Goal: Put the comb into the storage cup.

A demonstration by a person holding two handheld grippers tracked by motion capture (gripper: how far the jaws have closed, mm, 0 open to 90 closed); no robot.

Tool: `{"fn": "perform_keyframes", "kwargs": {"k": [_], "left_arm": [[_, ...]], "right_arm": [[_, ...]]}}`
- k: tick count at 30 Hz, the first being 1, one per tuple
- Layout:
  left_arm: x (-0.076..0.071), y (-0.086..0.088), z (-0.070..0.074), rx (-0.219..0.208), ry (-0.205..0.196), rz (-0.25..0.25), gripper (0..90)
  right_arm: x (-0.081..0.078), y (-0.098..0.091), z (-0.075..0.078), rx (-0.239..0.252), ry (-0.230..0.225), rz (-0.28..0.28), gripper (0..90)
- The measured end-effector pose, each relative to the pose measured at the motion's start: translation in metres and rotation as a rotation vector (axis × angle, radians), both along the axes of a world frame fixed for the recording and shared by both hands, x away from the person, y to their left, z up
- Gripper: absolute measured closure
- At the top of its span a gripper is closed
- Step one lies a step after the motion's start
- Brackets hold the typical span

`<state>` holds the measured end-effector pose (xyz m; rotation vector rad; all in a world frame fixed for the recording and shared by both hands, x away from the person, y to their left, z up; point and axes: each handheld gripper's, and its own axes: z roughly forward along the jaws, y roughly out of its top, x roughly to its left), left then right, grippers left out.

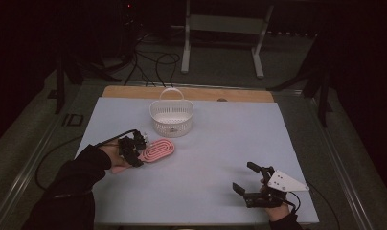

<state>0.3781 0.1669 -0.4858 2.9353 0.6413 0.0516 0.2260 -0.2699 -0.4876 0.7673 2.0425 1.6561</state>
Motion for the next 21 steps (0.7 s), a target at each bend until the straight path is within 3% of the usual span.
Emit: {"fn": "perform_keyframes", "kwargs": {"k": [9,21], "left_arm": [[0.0048,-0.0046,-0.0006,0.025,0.048,-0.011,68.1],[0.0081,-0.0065,-0.0009,0.044,0.066,-0.028,70.1]], "right_arm": [[0.0004,0.0005,-0.0009,-0.004,0.009,0.003,10.0],[0.0007,0.0008,-0.0012,-0.007,0.009,0.006,10.0]]}}
